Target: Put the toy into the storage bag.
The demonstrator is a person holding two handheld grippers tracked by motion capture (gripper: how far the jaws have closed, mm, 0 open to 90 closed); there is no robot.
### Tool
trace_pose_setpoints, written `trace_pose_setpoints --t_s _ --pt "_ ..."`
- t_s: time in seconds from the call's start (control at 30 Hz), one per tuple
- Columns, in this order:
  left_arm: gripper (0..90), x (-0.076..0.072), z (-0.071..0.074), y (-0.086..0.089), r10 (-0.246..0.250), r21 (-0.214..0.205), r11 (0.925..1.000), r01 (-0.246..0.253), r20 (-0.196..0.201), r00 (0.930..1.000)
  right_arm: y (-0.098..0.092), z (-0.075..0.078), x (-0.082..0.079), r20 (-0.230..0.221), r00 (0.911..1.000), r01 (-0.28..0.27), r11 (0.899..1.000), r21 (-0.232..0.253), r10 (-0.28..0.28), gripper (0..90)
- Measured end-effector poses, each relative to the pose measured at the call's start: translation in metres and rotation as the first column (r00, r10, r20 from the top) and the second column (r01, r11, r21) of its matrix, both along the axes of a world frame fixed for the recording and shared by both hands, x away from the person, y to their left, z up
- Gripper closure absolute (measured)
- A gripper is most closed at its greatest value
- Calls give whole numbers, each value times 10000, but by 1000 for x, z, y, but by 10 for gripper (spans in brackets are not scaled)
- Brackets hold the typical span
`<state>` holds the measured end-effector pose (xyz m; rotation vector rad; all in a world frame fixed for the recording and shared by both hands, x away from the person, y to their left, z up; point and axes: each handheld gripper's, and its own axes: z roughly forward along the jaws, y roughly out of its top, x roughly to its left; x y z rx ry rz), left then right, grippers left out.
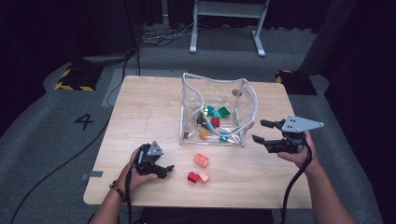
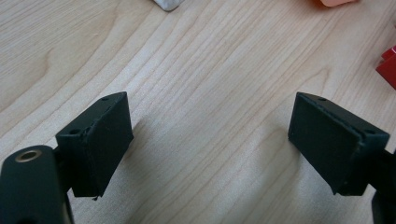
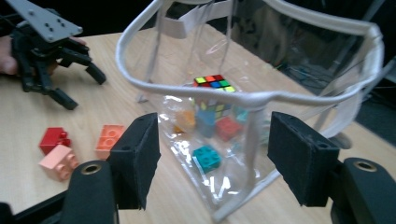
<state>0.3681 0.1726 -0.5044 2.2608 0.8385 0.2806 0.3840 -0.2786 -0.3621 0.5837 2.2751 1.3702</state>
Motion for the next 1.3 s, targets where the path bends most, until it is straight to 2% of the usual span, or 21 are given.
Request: trace_pose_setpoints --t_s 0.23,0.5,0.63,0.77,0.83,0.93,1.0,1.07,1.13,1.17,1.27,1.3 --pt "138 0 0 0 1 -2 10000 -1 1 10000 11 -24 -7 -445 9989 -161 9998 69 164 304" --pt "138 0 0 0 -14 22 10000 14 2 10000 32 -49 -20 -764 9930 -877 9957 292 897 320" --pt "138 0 0 0 -16 20 10000 16 -2 10000 47 -64 -27 -1015 9858 -1302 9906 425 1339 330" --pt "138 0 0 0 -15 24 10000 15 2 10000 66 -80 -33 -1474 9714 -1817 9825 420 1860 342" --pt "139 0 0 0 -15 22 10000 15 0 10000 77 -88 -36 -1666 9613 -2197 9754 179 2196 343" --pt "138 0 0 0 -13 23 10000 13 1 10000 93 -98 -38 -1966 9499 -2474 9689 19 2429 351" --pt "139 0 0 0 -14 23 10000 14 2 10000 103 -105 -39 -2049 9466 -2585 9658 -204 2490 355" --pt "138 0 0 0 -13 24 10000 13 0 10000 112 -108 -40 -2093 9411 -2806 9587 -461 2654 356" --pt "138 0 0 0 -13 24 10000 13 -1 10000 117 -110 -41 -2085 9346 -3008 9532 -303 2883 356" --pt "138 0 0 0 -15 23 10000 15 -2 10000 120 -112 -42 -2280 9278 -3085 9509 -247 2952 356" --pt "139 0 0 0 -16 21 10000 16 -2 10000 129 -117 -45 -2305 9232 -3289 9424 -603 3074 352" --pt "138 0 0 0 -13 19 10000 13 -2 10000 131 -118 -47 -2526 9188 -3284 9425 -621 3035 352"
